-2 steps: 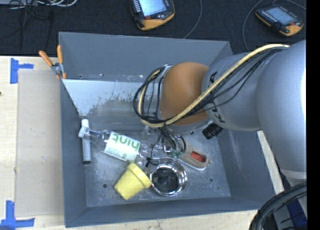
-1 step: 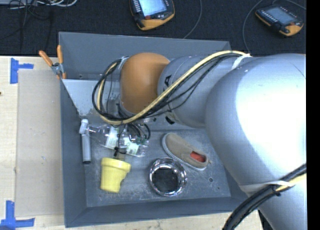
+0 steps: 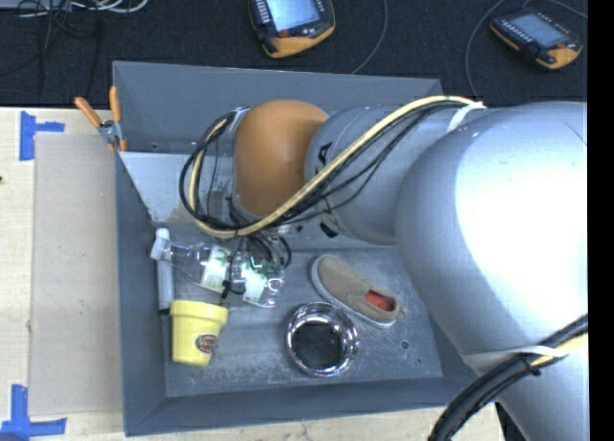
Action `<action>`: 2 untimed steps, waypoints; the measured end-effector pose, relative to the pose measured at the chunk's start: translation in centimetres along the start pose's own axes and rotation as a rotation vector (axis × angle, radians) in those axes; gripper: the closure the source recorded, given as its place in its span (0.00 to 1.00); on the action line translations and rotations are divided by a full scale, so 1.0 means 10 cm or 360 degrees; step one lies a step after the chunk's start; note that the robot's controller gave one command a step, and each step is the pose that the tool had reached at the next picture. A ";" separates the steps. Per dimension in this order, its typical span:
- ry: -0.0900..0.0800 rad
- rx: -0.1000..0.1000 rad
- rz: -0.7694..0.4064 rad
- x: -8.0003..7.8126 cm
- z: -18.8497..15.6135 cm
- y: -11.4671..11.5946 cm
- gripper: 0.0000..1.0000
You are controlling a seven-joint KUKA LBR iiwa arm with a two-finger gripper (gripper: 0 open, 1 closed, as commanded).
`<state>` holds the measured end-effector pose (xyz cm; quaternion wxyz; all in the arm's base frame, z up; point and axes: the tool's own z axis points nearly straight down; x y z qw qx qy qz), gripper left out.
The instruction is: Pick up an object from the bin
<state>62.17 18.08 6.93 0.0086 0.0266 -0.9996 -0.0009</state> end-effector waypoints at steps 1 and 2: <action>0.0000 0.0000 0.0001 0.00 0.00 0.00 1.00; -0.0013 -0.0003 -0.0042 0.18 -1.40 0.11 1.00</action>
Offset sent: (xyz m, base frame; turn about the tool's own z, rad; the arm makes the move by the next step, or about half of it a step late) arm 0.0000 0.0000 0.0000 0.0000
